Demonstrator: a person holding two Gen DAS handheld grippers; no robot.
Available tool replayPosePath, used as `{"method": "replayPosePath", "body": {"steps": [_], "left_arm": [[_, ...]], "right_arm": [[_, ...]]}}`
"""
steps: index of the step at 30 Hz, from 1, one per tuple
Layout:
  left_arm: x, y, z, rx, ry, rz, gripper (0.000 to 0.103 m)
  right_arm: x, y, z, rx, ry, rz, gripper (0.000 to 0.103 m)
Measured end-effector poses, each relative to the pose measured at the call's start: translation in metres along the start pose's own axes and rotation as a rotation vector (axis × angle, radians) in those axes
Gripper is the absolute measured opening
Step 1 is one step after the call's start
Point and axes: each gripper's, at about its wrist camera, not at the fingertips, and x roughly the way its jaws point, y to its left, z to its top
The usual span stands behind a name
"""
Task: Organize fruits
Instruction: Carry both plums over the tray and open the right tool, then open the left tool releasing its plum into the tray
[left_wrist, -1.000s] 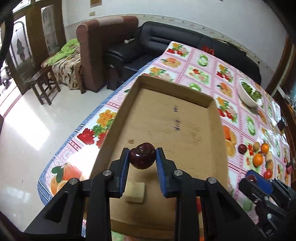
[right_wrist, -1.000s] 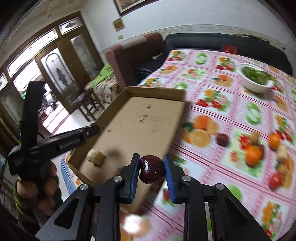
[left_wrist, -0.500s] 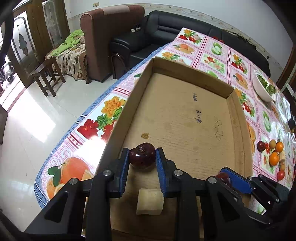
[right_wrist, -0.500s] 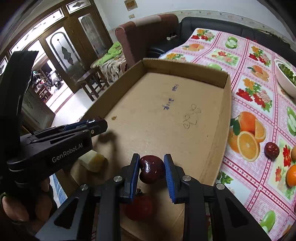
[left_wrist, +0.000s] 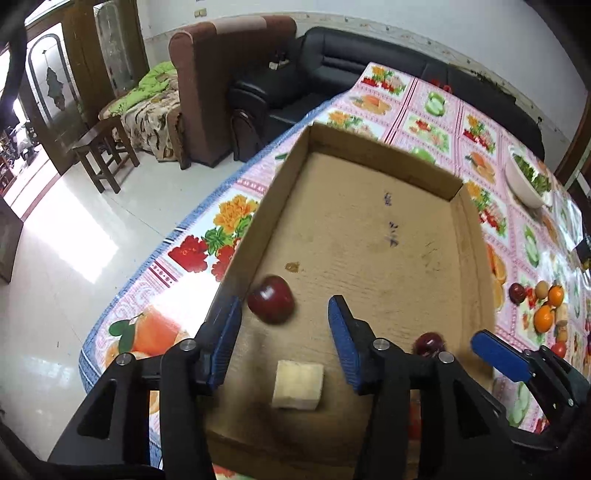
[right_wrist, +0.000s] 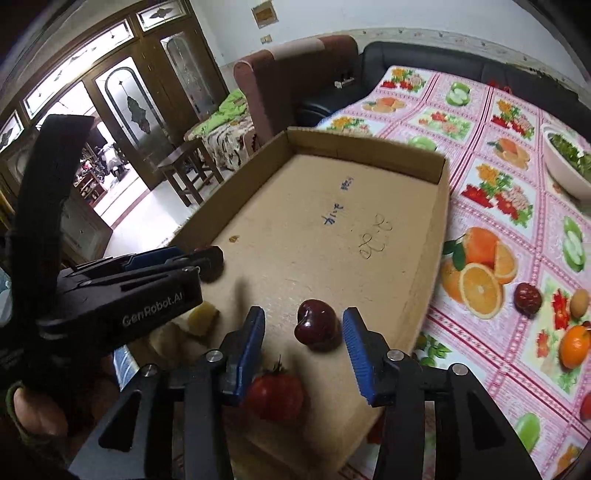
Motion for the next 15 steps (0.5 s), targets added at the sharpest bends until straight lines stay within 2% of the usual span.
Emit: {"method": "replayPosePath", "body": {"steps": [3,8,10,15], "left_arm": [[-0.013,-0.006,-0.002,0.01,-0.034,0.015,0.048],[-0.034,-0.019,-0.006,0.035,-0.067,0.009,0.05],[-0.043,-0.028,-0.007,0.053,-0.076,0.009,0.053],[-0.058,-0.056,-0.016,0.11,-0.072,-0.047,0.054]], "right_arm": [[-0.021,-0.004,-0.005,0.0,-0.035,-0.017,0.053],[-0.051,-0.017,-0.015,0.027,-0.072,-0.032,0.054],[-0.063,-0.025,-0.021,0.046,-0.085,-0.038,0.054],[-0.093,-0.052,-0.043,0.105,-0.111,-0.075,0.054]]}}
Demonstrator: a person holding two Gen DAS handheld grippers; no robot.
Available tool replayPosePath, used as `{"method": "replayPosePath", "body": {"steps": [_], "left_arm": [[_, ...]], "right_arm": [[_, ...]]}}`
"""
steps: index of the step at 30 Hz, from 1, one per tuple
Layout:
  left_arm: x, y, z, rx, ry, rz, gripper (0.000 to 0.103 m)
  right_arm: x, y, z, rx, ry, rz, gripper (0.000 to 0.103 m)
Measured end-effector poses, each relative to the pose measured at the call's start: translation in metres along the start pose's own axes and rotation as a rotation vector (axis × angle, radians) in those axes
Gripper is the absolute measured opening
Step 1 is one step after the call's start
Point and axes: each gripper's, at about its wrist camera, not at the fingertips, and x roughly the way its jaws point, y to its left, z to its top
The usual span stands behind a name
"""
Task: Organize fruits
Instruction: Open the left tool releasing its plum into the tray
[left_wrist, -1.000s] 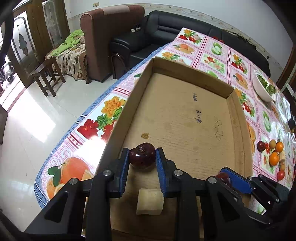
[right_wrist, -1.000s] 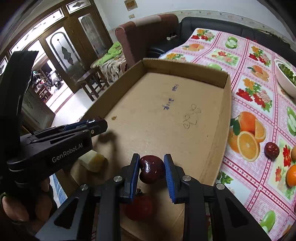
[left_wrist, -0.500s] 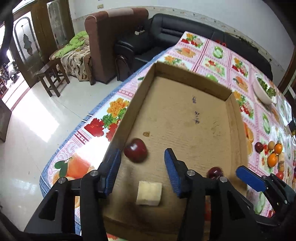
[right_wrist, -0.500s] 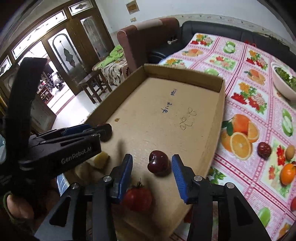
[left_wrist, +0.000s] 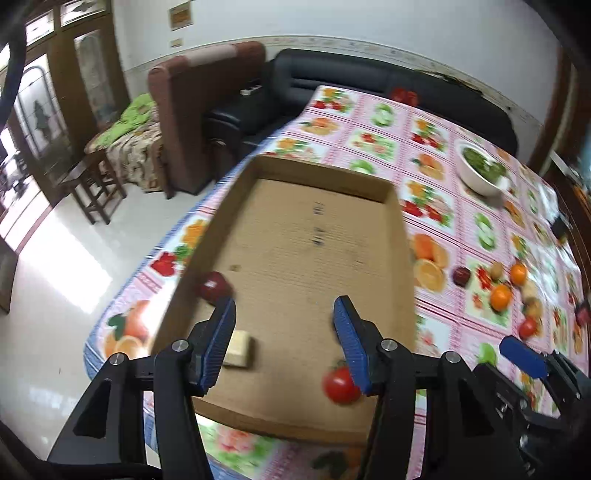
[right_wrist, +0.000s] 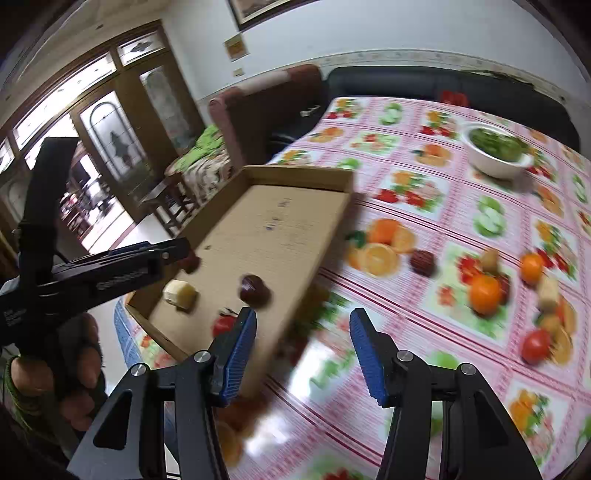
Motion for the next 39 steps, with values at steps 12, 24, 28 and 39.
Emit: {"method": "replayPosePath", "body": {"steps": [12,24,28,39], "left_arm": [[-0.017,-0.067,-0.018,0.144,0.0,-0.062,0.054],[-0.03,-0.105,-0.037,0.229,-0.002,-0.083,0.054],[-0.03,-0.111,-0.04,0.243,0.007,-0.083,0.054],[-0.019,-0.122,-0.047,0.262,0.066,-0.127,0.054]], "right_arm": [[-0.05,-0.085,-0.037,0.199,-0.034,-0.138,0.055],[-0.082,-0.114,-0.061,0.262,-0.069,-0.204,0.056],[-0.086,-0.122,-0.069,0.282,-0.067,-0.218,0.056],[-0.092,-0.144,-0.087,0.336,-0.061,-0.249,0.056]]}}
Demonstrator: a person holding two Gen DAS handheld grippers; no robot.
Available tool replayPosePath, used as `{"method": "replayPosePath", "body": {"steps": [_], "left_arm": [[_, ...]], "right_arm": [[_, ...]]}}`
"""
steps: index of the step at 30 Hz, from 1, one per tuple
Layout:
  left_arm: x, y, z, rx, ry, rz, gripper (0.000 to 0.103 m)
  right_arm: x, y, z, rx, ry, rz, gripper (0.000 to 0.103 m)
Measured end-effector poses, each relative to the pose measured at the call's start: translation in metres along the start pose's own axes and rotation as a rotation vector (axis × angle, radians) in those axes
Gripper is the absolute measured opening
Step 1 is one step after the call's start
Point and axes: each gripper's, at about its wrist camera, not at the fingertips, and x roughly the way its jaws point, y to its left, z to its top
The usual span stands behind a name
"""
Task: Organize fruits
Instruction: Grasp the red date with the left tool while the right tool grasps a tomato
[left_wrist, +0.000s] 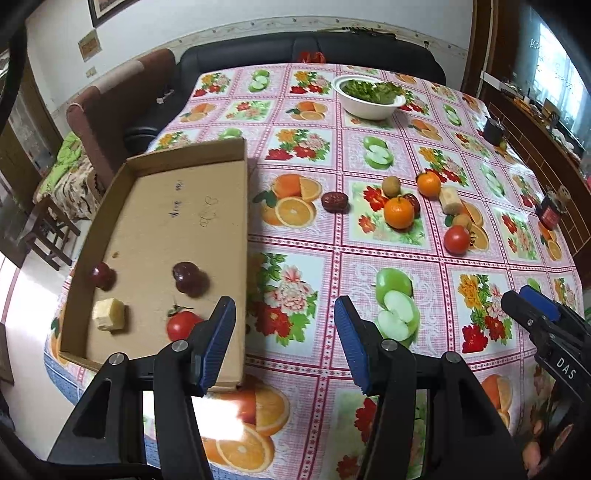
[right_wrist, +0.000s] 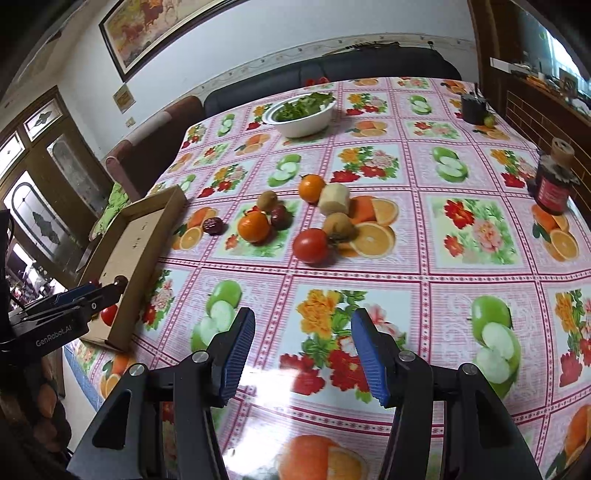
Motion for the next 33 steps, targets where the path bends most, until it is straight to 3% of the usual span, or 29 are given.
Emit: {"method": "replayPosePath", "body": {"steps": [10,16,28,33], "left_arm": [[0.022,-0.021,0.016,-0.009,0.043,-0.182,0.054],[0.045,-0.02,0.042,-0.071,0.026,-0.176,0.054],[0.116,-0.017,0.078,-0.13,0.116,-0.15,0.054],[0.13,-0.016,0.084,-0.135,0.115,-0.136,0.054]], "right_arm": [[0.012,-0.017,0.01,0.023,-0.004,-0.017,0.056],[0.027,-0.019,0.025,0.026,-0.007,-0.027,0.056],[0.089,-0.001,0.043,-0.022,0.084,-0.059,0.055],[0.1,0.01,0.049,-0.07,0.081,-0.099,0.055]]}}
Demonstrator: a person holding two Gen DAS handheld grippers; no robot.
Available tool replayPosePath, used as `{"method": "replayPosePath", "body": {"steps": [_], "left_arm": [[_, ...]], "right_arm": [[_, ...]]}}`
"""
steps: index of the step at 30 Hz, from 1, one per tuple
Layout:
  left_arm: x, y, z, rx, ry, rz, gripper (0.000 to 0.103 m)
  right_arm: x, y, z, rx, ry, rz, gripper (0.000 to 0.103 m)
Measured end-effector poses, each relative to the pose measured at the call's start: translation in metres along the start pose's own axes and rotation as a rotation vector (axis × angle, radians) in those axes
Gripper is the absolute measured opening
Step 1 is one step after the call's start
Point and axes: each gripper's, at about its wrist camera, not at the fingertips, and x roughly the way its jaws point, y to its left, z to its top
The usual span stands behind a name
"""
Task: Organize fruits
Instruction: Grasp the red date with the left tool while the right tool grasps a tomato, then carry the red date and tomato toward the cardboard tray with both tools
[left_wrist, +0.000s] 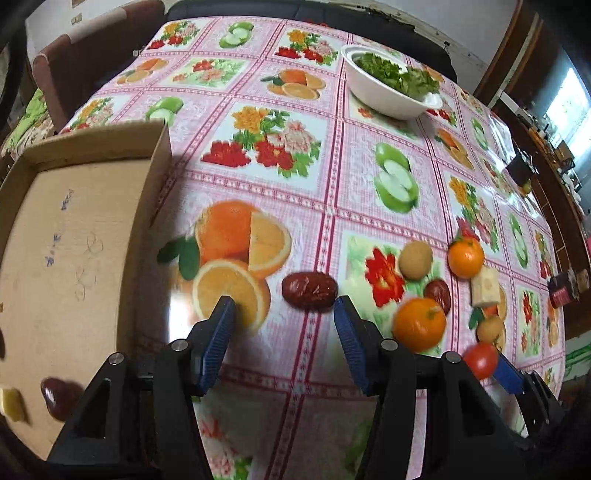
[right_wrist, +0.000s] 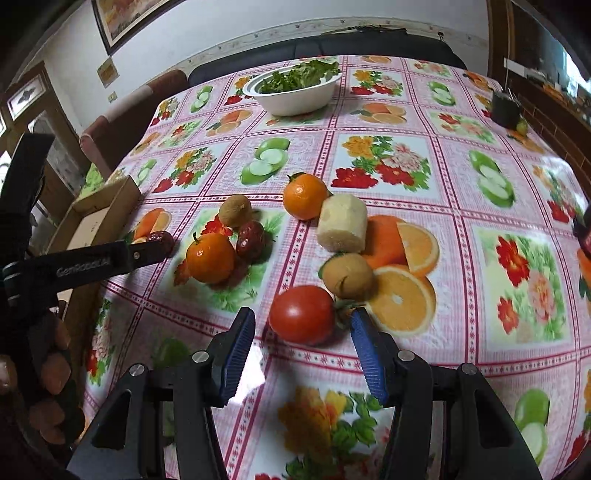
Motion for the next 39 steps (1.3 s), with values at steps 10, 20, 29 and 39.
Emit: {"method": "replayPosePath", "body": {"steps": [10,20,29,39], "left_arm": [[0.004,-0.013,0.006,0.06,-0.013,-0.048,0.028],[-0.042,-0.004,-0.013,0.057,-0.079,-0.068,0.028],[-0.078,0.015,-0.029,0.056,-0.136,-0.008,0.028],[-0.097,0.051,-0.037,0.007,-0.167,0.044,0.029]], "right_arm": [[0.002,0.011,0.001,-0.073,-0.014,-0.067,0.037],[-0.047,0.004,0.0,0.003,-0.087,0.038,0.037],[-0.069,0.027,0.001,-0.013,-0.119,0.094,0.037],[-0.076,0.06,0.007,-0.058,-0.124,0.165,0.037]]}}
